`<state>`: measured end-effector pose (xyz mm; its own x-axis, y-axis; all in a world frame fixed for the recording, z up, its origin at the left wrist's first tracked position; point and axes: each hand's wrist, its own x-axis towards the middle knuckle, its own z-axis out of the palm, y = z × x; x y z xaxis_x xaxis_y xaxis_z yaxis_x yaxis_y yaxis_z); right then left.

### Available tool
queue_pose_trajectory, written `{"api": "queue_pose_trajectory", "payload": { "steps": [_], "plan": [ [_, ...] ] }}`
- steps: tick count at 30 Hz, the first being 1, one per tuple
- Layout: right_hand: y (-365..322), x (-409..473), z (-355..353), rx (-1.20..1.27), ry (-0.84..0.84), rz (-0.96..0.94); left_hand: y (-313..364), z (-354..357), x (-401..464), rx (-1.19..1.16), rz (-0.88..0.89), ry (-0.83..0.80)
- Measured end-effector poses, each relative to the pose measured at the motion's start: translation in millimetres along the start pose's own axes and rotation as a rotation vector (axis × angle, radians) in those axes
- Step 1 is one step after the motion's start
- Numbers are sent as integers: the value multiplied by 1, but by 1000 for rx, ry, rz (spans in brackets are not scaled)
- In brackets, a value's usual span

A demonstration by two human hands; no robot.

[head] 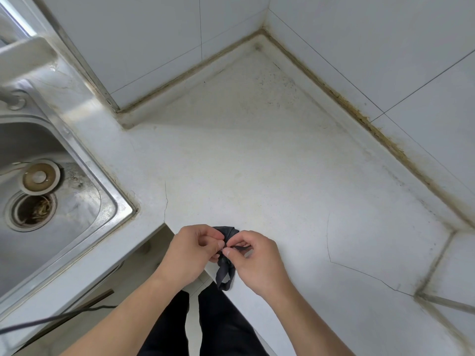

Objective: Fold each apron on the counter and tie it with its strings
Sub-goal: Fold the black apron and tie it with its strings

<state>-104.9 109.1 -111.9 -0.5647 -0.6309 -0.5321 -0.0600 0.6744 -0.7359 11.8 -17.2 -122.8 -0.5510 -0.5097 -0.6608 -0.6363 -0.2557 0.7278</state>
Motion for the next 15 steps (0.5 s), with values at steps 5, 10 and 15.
{"api": "queue_pose_trajectory", "payload": {
  "steps": [5,10,15],
  "plan": [
    [8,4,12,-222,96,-117,1,5,-2,-15,9,0],
    [12,6,13,-243,112,-155,0,0,-3,-26,27,-62],
    [11,6,10,51,94,55,-1,-1,0,35,41,-74]
  ]
}}
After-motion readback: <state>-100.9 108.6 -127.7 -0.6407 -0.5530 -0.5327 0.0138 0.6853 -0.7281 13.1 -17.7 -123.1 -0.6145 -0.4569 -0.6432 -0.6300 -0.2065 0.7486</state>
